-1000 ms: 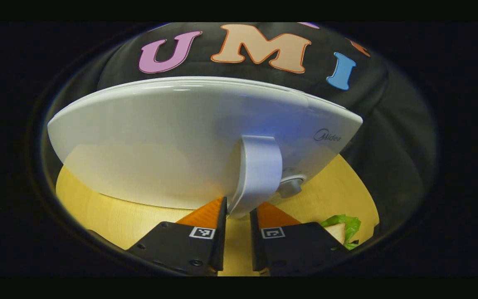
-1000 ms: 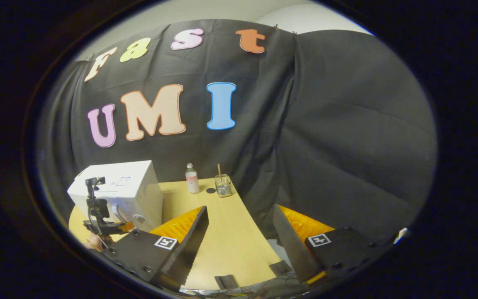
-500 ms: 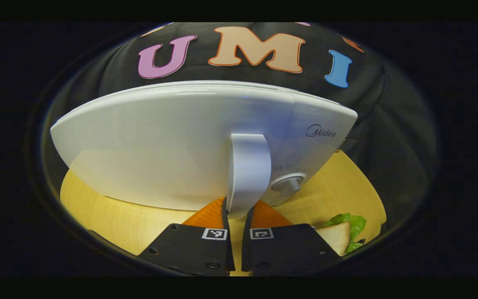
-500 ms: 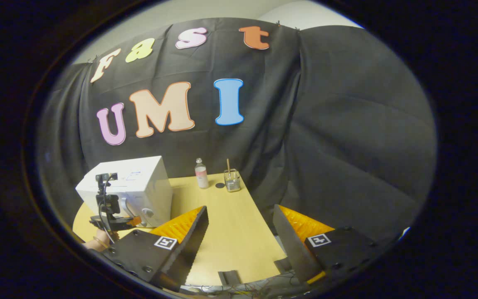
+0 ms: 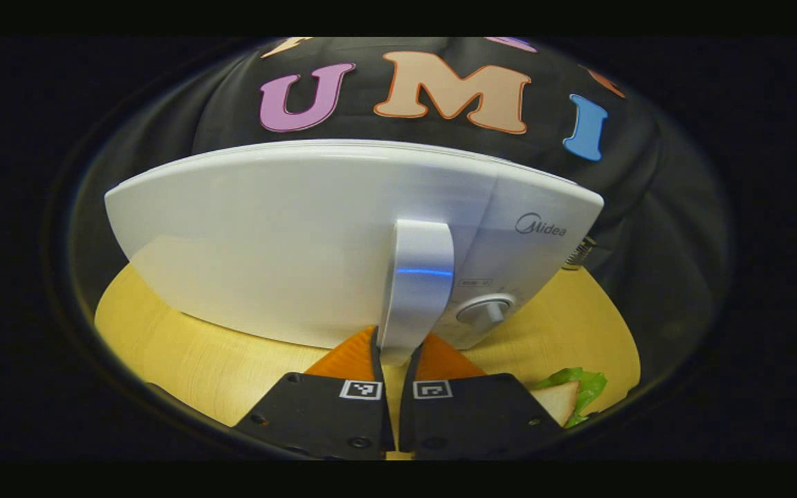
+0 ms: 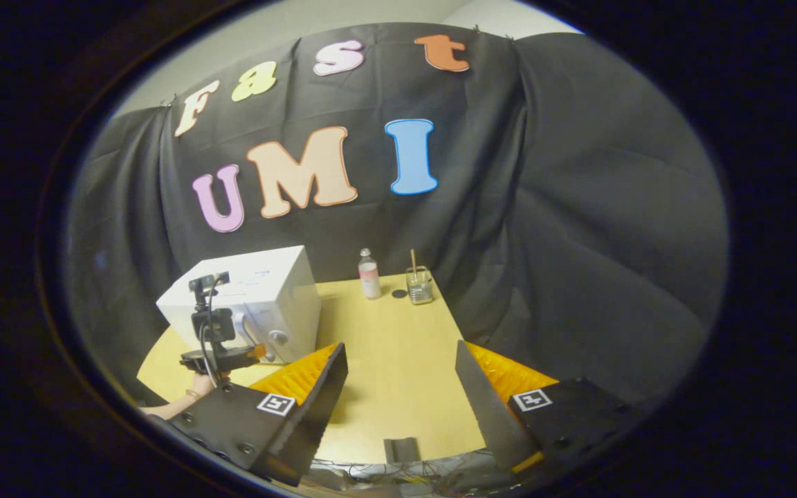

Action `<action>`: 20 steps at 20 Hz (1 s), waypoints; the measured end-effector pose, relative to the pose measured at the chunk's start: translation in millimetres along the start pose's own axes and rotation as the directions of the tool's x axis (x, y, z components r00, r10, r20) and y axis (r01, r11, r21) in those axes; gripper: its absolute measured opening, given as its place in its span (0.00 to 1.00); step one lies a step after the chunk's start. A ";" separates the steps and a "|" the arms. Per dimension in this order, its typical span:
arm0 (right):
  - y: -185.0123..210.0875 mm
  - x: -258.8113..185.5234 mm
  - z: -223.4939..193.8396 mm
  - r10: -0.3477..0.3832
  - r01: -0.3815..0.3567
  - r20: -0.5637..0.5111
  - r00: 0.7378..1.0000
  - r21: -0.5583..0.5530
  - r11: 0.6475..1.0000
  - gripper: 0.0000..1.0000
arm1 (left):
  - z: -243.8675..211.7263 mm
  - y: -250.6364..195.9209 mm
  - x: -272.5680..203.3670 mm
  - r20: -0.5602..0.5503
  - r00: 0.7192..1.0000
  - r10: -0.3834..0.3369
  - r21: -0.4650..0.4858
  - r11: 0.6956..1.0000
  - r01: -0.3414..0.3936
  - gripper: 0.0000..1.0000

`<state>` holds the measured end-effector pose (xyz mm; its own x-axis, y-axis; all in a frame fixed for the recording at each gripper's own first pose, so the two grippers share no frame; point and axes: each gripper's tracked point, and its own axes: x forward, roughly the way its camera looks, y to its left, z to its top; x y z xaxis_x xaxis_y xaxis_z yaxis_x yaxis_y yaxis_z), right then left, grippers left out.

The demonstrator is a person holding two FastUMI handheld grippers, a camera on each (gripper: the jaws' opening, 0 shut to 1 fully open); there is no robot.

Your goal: Open the microwave oven with the left hand, put the food in, and close the microwave oven.

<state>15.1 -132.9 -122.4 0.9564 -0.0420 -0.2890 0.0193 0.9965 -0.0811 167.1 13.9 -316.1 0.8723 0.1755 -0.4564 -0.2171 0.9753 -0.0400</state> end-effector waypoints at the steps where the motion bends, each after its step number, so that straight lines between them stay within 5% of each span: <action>1: 3.5 -0.8 -0.9 0.010 -0.010 -0.002 1.000 -0.005 1.000 0.98 | 0.5 0.0 -0.3 -0.001 1.000 0.000 0.002 1.000 0.000 0.01; 7: 24.5 -5.8 -10.4 0.061 -0.061 -0.018 0.998 -0.016 0.998 0.98 | -41.3 17.1 -63.5 -0.002 1.000 -0.003 0.040 0.999 0.003 0.03; 11: 38.8 -12.1 -14.7 0.101 -0.102 -0.018 0.995 -0.050 0.994 0.98 | -61.9 35.7 -96.9 0.006 1.000 0.016 0.064 0.998 -0.017 0.09; 12: 42.9 -14.2 -17.6 0.112 -0.113 -0.022 0.993 -0.054 0.992 0.98 | -66.3 40.2 -103.3 0.001 1.000 0.025 0.065 0.998 -0.025 0.17; 18: 59.6 -24.9 -34.4 0.139 -0.142 -0.043 0.989 -0.078 0.987 0.92 | -83.9 71.8 -130.1 -0.012 0.998 0.064 -0.009 0.998 -0.064 0.25; 19: 61.4 -27.7 -34.6 0.138 -0.141 -0.039 0.990 -0.078 0.987 0.92 | -86.1 79.6 -135.9 -0.010 0.997 0.079 -0.009 0.997 -0.079 0.43; 20: 64.7 -30.5 -36.1 0.140 -0.143 -0.039 0.989 -0.077 0.987 0.92 | -87.4 85.4 -140.3 -0.008 0.997 0.081 -0.011 0.997 -0.081 0.49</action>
<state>-23.3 -69.7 -153.3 0.9376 0.0953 -0.3344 -0.1399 0.9838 -0.1121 -12.1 60.9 -333.2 0.8486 0.2526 -0.4648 -0.2916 0.9565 -0.0125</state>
